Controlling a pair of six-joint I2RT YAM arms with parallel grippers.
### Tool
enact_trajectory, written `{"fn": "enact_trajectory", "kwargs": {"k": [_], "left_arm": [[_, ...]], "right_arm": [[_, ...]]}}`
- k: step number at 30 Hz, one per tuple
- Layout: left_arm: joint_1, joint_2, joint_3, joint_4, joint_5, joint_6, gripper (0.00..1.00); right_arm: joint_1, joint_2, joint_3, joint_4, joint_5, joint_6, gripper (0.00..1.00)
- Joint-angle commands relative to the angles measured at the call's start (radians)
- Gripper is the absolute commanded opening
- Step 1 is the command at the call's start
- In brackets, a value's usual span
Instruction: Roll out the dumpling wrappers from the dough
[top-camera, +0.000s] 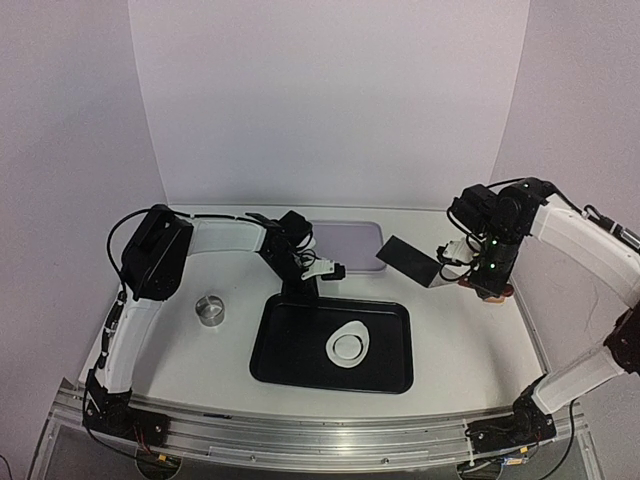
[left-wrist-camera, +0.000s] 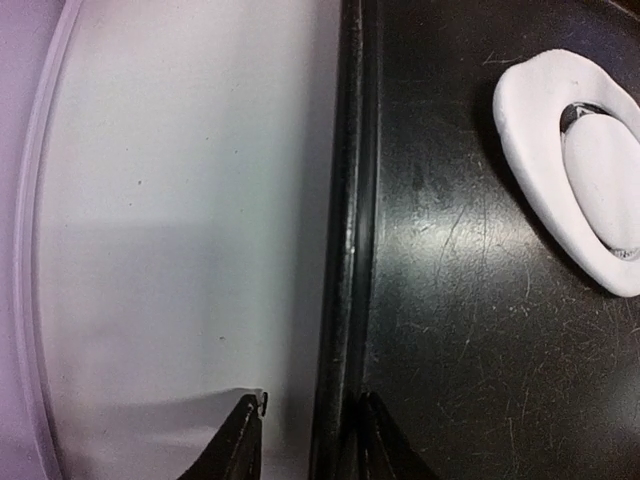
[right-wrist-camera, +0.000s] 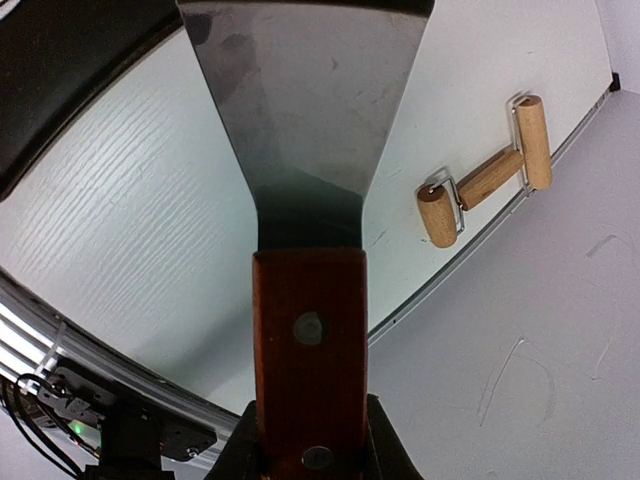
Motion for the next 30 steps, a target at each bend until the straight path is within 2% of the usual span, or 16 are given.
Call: {"fn": "enact_trajectory", "kwargs": {"k": [1,10,14,19,30], "left_arm": [[-0.001,-0.009,-0.068,0.006,-0.027,0.039,0.27],[-0.001,-0.043,-0.122,0.011,-0.039,0.065,0.11],[-0.001,-0.065,-0.143,0.014,-0.036,0.059,0.01],[-0.001,-0.092,-0.176,0.036,-0.025,0.056,0.00],[-0.001,-0.086,-0.151,0.024,-0.012,0.036,0.00]], "right_arm": [[0.016,-0.063,-0.033,-0.103,-0.037,-0.091,0.00],[0.071,-0.037,-0.118,-0.106,0.019,-0.101,0.00],[0.093,-0.032,-0.154,-0.111,0.037,-0.091,0.00],[0.134,0.016,-0.173,-0.107,0.097,-0.075,0.00],[0.198,0.122,-0.133,-0.151,0.271,0.006,0.00]]}}
